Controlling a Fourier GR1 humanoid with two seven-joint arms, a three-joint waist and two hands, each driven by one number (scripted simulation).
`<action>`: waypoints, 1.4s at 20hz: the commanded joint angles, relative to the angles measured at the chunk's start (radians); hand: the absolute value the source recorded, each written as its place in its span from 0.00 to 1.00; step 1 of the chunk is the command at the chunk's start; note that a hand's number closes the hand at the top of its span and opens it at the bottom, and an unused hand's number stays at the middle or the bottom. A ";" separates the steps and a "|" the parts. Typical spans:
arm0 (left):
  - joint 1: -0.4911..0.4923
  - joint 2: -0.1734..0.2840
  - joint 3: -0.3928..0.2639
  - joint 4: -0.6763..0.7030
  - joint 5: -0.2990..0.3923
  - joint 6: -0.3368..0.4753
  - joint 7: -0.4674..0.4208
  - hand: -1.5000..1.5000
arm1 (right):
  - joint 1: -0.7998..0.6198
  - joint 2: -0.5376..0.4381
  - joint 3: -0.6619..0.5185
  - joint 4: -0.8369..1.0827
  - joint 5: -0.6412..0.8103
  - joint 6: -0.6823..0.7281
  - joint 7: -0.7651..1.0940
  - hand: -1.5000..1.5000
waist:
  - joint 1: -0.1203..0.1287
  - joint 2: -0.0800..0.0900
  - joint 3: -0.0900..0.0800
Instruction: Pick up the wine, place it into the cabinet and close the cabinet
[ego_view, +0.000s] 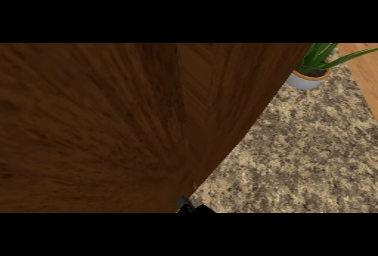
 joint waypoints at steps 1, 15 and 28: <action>0.026 0.000 0.062 0.010 0.034 -0.086 0.015 0.00 | -0.222 0.010 -0.025 0.162 -0.037 -0.155 0.031 1.00 | 0.011 0.002 0.000; 0.009 -0.018 0.187 -0.003 0.062 -0.145 0.161 0.00 | -0.553 0.010 -0.335 0.682 -0.153 -0.102 -0.200 1.00 | -0.005 0.007 0.002; -0.145 -0.107 -0.016 -0.026 -0.056 -0.030 0.255 0.00 | -0.573 -0.111 -0.529 0.955 -0.191 0.074 -0.467 1.00 | -0.027 0.015 0.002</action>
